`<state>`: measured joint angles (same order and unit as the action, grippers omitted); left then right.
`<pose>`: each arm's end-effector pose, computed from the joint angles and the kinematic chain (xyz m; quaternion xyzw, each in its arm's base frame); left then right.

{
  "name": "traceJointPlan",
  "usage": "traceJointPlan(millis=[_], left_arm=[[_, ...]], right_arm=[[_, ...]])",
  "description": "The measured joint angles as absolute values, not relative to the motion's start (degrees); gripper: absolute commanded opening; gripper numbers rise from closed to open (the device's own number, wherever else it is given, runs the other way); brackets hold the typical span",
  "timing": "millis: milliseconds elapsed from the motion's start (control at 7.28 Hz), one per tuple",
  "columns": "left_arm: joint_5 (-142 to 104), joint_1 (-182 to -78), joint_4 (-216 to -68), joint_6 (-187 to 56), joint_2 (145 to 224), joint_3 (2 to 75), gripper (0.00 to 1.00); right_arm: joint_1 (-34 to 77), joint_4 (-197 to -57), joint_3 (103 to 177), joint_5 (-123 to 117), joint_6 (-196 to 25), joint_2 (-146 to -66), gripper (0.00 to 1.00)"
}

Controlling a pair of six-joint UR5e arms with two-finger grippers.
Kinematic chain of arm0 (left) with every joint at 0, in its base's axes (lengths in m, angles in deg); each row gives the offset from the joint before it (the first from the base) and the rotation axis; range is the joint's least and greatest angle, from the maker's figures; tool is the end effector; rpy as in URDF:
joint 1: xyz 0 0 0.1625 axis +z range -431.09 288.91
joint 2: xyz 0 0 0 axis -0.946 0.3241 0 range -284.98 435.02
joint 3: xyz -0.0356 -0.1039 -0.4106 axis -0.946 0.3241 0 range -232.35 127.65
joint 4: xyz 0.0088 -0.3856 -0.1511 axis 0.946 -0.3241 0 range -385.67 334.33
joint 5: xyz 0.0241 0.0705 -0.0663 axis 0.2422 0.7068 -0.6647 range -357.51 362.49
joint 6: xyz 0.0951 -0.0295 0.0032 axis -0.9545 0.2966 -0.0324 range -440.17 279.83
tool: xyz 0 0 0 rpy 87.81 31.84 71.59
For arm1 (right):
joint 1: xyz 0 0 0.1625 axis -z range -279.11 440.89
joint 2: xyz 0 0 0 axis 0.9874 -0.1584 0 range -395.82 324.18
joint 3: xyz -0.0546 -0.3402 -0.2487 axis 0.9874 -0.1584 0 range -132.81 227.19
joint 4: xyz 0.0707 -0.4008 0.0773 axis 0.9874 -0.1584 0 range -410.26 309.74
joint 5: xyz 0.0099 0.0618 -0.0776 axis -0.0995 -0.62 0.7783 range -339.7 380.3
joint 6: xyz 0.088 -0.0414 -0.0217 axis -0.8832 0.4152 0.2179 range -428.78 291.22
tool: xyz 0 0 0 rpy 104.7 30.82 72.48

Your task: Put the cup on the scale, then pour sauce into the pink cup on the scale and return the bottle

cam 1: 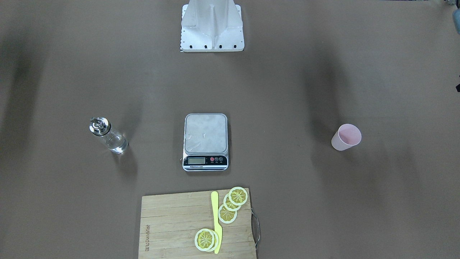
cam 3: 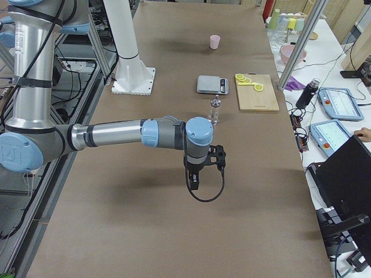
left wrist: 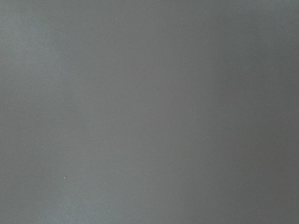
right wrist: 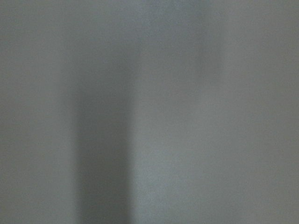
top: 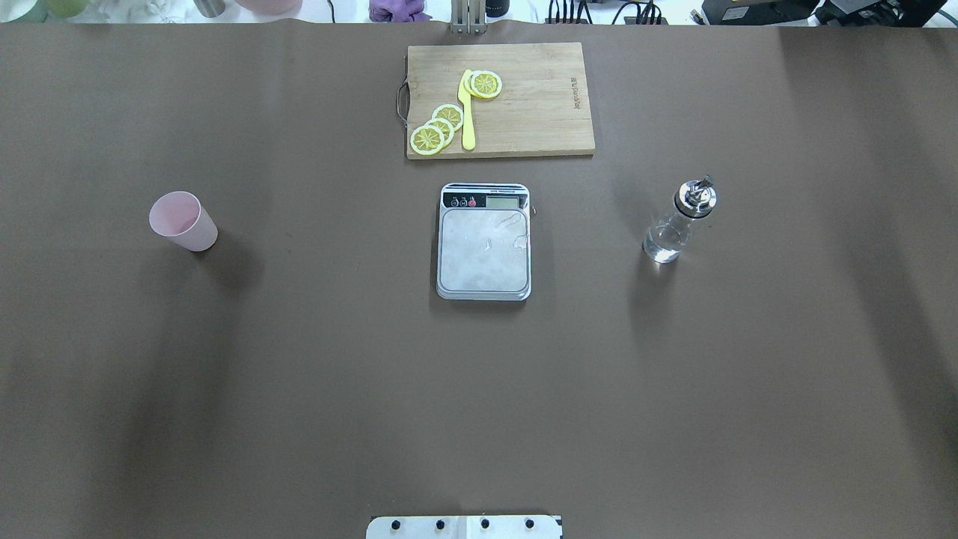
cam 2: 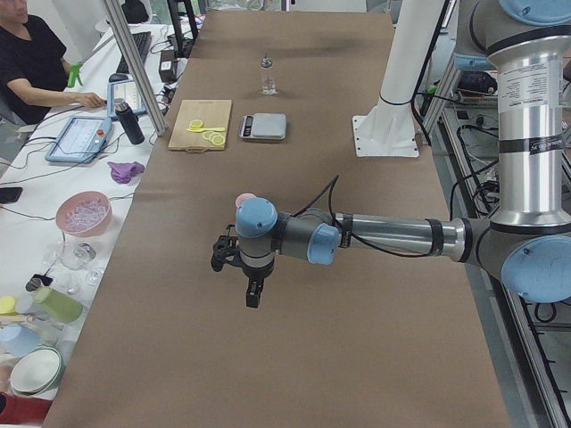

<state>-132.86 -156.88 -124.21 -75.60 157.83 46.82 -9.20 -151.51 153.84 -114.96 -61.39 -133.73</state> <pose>-0.0292 -0.4530 0.6212 0.0549 0.3892 0.0324 0.9189 0.0631 -0.4256 0.5982 0.0050 -0.3852 -0.0504 0.9214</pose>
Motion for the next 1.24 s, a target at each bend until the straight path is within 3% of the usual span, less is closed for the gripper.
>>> traceJointPlan(millis=[1236], left_arm=[[-131.04,-160.12,-125.59,-75.32,158.36,45.26,0.99]], right_arm=[[-9.33,-152.17,156.16,-123.92,-63.75,-131.89,1.0]])
